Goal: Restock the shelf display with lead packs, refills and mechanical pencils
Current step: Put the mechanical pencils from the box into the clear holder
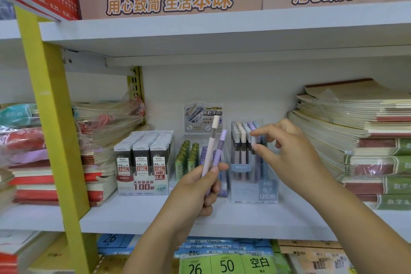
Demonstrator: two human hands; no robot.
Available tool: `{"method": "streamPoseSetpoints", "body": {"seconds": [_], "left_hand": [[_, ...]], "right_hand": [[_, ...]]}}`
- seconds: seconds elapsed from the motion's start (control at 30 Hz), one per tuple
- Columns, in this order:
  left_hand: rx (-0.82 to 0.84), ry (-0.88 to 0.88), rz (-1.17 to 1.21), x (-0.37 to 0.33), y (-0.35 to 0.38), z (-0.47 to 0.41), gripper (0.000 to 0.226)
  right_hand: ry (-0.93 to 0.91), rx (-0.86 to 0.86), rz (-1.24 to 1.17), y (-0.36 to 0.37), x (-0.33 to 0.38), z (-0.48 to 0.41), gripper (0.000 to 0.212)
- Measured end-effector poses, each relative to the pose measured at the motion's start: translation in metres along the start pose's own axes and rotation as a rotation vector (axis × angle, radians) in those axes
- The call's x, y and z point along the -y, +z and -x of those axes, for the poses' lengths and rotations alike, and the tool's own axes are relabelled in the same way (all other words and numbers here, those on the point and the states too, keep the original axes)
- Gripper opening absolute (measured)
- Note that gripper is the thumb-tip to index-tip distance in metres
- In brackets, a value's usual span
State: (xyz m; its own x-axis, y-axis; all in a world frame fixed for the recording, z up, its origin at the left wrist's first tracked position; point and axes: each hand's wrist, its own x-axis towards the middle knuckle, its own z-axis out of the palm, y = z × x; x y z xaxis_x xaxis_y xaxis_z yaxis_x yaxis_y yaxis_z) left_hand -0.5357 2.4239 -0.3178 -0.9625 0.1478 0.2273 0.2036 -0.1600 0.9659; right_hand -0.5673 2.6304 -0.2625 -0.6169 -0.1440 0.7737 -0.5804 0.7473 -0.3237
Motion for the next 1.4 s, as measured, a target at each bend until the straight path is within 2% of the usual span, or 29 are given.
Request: {"method": "streamPoseSetpoints", "body": {"seconds": [0.1, 0.17, 0.27, 0.37, 0.43, 0.5, 0.57, 0.63, 0.77, 0.97, 1.17, 1.4], "left_hand": [[0.048, 0.009, -0.011, -0.002, 0.002, 0.002, 0.025], [0.080, 0.018, -0.013, -0.003, 0.004, 0.003, 0.025], [0.136, 0.036, -0.012, -0.005, 0.009, 0.004, 0.024], [0.180, 0.033, -0.006, -0.005, 0.013, 0.006, 0.029], [0.177, 0.031, -0.021, -0.006, 0.015, 0.008, 0.026], [0.142, 0.026, -0.056, -0.005, 0.014, 0.008, 0.023], [0.089, 0.018, -0.120, -0.004, 0.012, 0.008, 0.026], [0.042, 0.001, -0.168, -0.003, 0.012, 0.006, 0.028], [-0.025, -0.028, -0.196, 0.002, 0.011, 0.003, 0.026], [-0.025, -0.020, -0.217, 0.002, 0.012, 0.001, 0.032], [-0.015, -0.009, -0.218, 0.001, 0.012, 0.003, 0.033], [-0.011, 0.004, -0.209, 0.000, 0.011, 0.003, 0.033]], "right_hand": [[-0.011, -0.091, -0.046, -0.002, 0.009, 0.001, 0.020], [0.039, -0.123, -0.254, -0.004, 0.019, 0.002, 0.018], [0.153, 0.074, -0.601, -0.003, 0.035, 0.005, 0.030], [0.189, 0.190, -0.714, 0.001, 0.043, 0.009, 0.033], [0.199, 0.121, -0.709, -0.003, 0.042, 0.008, 0.029], [0.191, -0.049, -0.723, -0.012, 0.035, 0.005, 0.030], [0.141, -0.210, -0.747, -0.025, 0.027, 0.001, 0.036], [0.071, -0.265, -0.664, -0.035, 0.021, 0.001, 0.043], [0.040, -0.197, -0.475, -0.033, 0.014, 0.003, 0.046], [-0.001, -0.051, -0.263, -0.023, 0.009, 0.006, 0.035], [0.027, 0.040, -0.253, -0.018, 0.007, 0.005, 0.033], [0.080, 0.073, -0.366, -0.015, 0.001, 0.005, 0.033]]}}
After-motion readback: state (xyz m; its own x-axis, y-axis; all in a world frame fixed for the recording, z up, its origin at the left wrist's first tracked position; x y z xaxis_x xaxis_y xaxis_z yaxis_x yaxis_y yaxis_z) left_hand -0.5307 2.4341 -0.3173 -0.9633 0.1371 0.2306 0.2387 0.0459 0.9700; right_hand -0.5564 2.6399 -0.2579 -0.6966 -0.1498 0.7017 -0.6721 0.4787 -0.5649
